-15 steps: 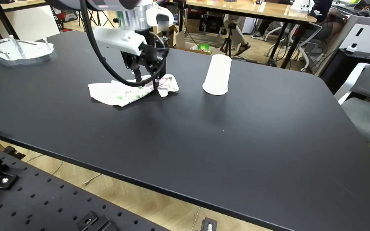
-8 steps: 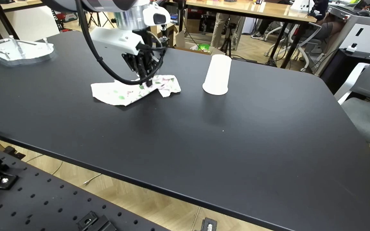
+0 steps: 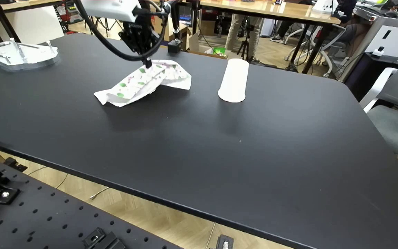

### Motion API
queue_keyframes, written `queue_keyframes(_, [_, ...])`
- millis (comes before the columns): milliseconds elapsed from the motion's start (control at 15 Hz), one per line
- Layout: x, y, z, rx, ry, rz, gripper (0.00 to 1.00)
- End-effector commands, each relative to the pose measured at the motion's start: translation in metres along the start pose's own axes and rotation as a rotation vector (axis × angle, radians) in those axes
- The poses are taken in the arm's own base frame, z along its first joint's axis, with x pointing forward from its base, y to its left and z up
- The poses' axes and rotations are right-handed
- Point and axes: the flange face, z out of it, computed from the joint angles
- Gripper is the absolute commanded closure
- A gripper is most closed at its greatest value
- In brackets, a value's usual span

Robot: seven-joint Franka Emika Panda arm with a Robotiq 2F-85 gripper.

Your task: Pick up the tea towel and hang it on the metallic arm

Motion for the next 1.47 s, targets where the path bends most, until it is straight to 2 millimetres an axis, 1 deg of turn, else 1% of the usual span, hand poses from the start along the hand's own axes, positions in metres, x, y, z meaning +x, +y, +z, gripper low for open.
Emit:
queue_keyframes(0, [0.001,-0.008,-0.061,-0.028,0.011,-0.006,1.00])
queue_keyframes(267, [0.015,-0.013,-0.129,-0.081,0.050,-0.036,1.00])
queue_keyframes(467, [0.029,-0.014,-0.188,-0.100,0.057,-0.048,1.00])
queue_keyframes(667, [0.046,-0.011,-0.245,-0.134,0.077,-0.021,1.00])
queue_keyframes(733, [0.050,-0.012,-0.267,-0.148,0.090,-0.008,1.00])
queue_keyframes(933, [0.064,-0.005,-0.311,-0.174,0.122,0.027,1.00])
queue_keyframes(1000, [0.067,-0.001,-0.322,-0.183,0.136,0.038,1.00])
queue_keyframes(1133, [0.074,0.007,-0.332,-0.187,0.143,0.057,1.00])
queue_keyframes(1267, [0.078,0.016,-0.331,-0.191,0.137,0.074,1.00])
queue_keyframes(1400, [0.081,0.024,-0.323,-0.187,0.125,0.089,1.00])
